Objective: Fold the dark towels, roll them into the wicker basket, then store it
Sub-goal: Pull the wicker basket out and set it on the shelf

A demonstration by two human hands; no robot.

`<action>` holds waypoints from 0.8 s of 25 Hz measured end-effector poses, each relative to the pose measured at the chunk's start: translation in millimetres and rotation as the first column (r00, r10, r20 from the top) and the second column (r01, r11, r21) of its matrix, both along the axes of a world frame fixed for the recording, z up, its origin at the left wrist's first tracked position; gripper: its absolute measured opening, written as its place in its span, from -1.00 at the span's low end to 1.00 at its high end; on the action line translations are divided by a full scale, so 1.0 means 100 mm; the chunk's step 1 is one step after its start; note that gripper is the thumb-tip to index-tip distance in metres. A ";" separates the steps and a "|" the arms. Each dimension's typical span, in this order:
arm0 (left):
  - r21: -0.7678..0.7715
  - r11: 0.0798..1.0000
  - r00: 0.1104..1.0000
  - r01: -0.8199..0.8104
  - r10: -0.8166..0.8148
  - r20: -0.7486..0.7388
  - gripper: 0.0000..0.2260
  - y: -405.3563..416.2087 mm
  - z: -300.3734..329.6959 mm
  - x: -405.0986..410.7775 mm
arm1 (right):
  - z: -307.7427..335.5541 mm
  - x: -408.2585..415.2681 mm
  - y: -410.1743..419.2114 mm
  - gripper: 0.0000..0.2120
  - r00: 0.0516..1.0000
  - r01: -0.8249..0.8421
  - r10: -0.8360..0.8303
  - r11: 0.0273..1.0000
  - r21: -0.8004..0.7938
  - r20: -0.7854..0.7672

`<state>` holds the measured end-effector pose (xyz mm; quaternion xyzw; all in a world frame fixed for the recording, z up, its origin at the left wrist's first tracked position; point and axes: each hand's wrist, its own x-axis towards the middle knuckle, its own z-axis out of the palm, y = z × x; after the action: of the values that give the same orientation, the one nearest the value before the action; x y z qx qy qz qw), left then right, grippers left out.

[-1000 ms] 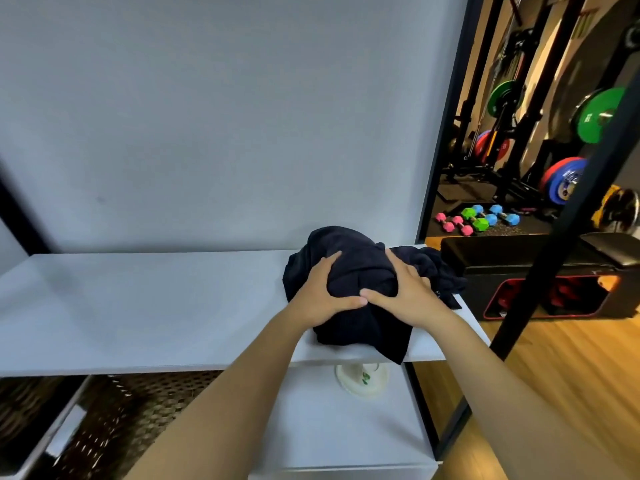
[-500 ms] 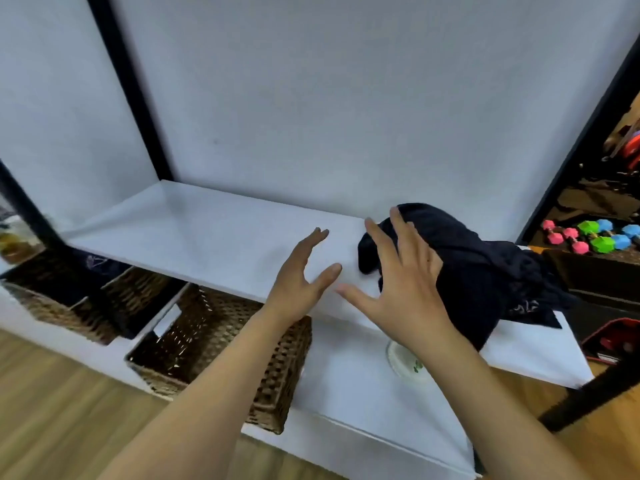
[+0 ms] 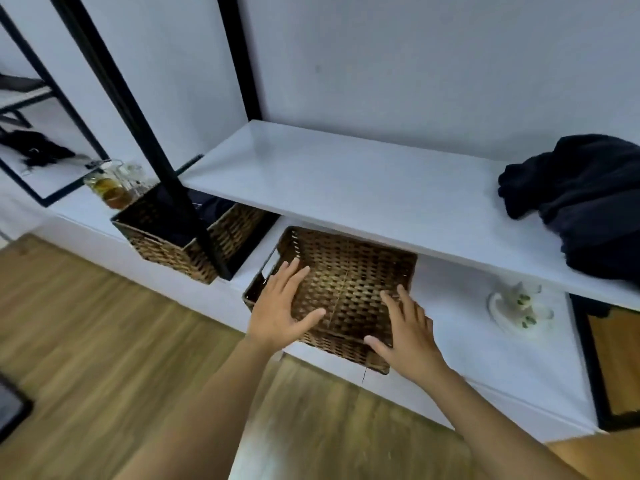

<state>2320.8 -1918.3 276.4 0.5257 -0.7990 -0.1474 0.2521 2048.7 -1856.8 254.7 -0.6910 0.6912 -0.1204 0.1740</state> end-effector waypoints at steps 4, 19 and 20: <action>0.181 0.973 0.967 -0.144 0.100 0.234 -0.36 -0.07 -0.38 0.52 | -0.36 0.23 0.17 -0.06 0.934 0.281 -0.316 0.938 0.204 0.165; 0.570 0.674 0.866 -0.470 0.477 0.150 -0.65 -1.18 -0.90 0.94 | -0.67 0.41 -0.49 -0.76 0.548 0.615 -0.744 0.668 0.419 0.383; 0.550 0.690 0.867 -0.470 0.477 0.143 -0.67 -1.20 -0.93 0.94 | -0.68 0.39 -0.51 -0.79 0.554 0.627 -0.741 0.671 0.396 0.379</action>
<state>2414.7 -2038.5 183.7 0.7632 -0.5538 -0.3114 0.1175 2087.7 -1907.5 186.7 -0.2836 0.8418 -0.2816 0.3629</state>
